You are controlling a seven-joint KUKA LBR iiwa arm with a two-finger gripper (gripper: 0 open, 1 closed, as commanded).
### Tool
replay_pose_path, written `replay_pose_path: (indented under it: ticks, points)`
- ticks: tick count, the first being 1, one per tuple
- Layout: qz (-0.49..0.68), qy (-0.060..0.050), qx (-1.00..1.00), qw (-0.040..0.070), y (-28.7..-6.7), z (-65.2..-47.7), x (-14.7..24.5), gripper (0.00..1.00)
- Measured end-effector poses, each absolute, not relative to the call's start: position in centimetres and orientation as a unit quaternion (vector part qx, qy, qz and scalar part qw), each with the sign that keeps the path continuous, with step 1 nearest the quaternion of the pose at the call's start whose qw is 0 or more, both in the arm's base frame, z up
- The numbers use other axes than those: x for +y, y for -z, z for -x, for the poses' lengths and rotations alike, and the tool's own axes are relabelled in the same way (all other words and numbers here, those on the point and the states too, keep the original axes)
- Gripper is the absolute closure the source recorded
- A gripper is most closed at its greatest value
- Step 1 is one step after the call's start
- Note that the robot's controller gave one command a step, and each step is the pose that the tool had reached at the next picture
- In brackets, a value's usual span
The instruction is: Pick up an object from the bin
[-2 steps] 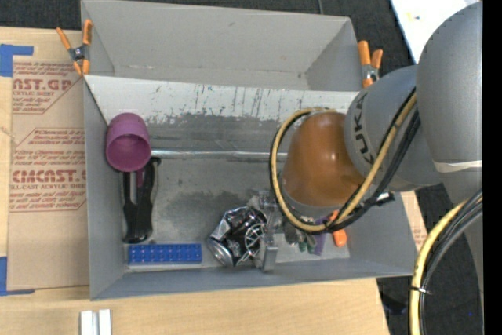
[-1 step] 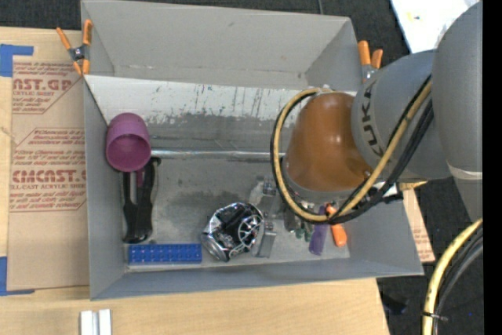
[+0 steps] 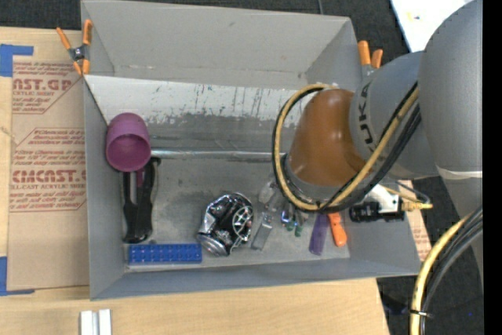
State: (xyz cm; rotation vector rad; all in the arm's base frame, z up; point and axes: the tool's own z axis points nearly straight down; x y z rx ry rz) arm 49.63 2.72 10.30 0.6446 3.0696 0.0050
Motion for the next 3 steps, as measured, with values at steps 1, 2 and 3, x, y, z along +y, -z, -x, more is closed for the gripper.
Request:
replay_pose_path:
  ticks: [1,2,3]
  points:
    - [-0.105,-0.001,0.994,0.005,-8.1,-50.2,7.7,0.0]
    - [-0.074,0.001,0.997,0.004,-7.0,-48.2,-5.3,1.0]
    - [-0.072,0.0,0.997,0.004,-7.0,-48.2,-5.1,1.0]
